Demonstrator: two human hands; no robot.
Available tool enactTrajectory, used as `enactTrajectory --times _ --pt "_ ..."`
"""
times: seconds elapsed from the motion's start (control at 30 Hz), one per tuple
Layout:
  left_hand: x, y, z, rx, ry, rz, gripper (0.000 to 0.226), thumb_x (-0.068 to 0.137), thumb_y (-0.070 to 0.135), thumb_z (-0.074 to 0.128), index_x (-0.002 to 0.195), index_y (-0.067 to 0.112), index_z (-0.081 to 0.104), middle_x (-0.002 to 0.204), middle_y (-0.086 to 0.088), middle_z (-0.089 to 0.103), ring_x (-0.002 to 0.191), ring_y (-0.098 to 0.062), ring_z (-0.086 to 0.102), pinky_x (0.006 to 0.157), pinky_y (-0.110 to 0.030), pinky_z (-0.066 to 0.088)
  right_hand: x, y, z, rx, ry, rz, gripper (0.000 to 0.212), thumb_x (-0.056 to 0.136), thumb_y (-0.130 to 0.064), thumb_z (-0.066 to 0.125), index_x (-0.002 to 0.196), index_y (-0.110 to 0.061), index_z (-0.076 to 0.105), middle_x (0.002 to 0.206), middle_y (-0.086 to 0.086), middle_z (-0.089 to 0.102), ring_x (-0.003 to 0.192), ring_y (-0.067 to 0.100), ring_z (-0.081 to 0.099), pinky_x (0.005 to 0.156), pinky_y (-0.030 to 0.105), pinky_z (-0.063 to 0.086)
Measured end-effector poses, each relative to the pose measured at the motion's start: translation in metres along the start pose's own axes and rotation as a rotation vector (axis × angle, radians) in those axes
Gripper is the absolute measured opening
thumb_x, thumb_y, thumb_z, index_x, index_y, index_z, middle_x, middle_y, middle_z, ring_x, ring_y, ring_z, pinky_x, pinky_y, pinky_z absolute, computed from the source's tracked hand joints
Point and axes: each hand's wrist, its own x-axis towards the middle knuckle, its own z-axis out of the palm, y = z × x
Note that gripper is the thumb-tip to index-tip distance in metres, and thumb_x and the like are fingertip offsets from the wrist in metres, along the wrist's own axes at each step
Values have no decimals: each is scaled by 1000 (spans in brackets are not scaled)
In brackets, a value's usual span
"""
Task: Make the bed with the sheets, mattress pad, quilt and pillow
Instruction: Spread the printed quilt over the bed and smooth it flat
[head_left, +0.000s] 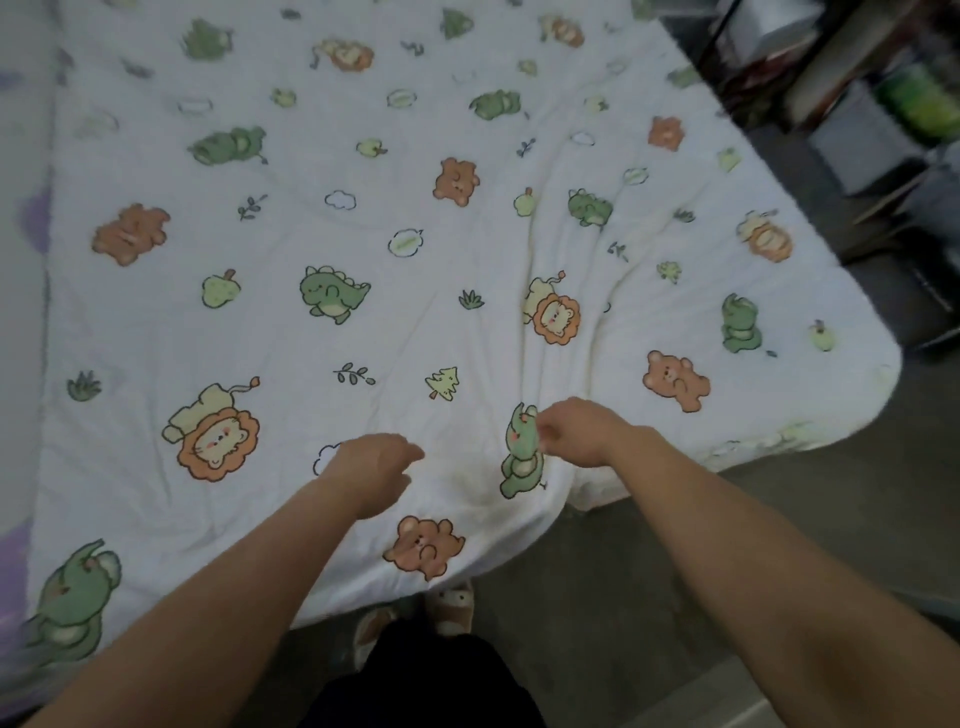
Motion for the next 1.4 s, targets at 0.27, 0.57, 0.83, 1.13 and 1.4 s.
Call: enactTrajectory --times 0.27,0.57,0.83,1.13,1.4 --pt "-28 43 -103 24 192 120 38 95 30 45 133 31 49 131 4 56 119 -18 52 96 -33 43 -101 9 -63 117 182 110 18 94 -30 53 81 -17 55 86 -3 56 88 22 53 65 29 38" --pt "3 131 -172 37 289 213 33 94 31 47 126 31 56 119 3 64 111 -18 58 90 -32 47 -165 91 -97 235 276 235 22 89 -35 52 69 -24 52 93 -5 63 85 19 59 75 36 50" --pt "89 257 -194 13 303 224 32 93 30 49 123 32 59 116 3 63 114 -18 55 91 -30 44 -184 234 -117 230 302 251 17 92 -25 53 78 -16 55 86 0 57 82 20 55 73 35 45" --pt "183 388 -225 -37 269 186 31 94 30 50 123 30 59 112 5 66 106 -16 59 88 -30 48 -188 389 -149 233 294 226 23 93 -27 54 73 -17 51 74 -6 51 77 20 55 88 37 46" --pt "275 466 -246 -29 260 210 30 93 30 50 122 31 59 112 6 66 109 -16 57 90 -29 47 -169 489 -174 179 254 193 17 94 -29 54 81 -18 57 97 2 63 88 21 59 76 34 48"
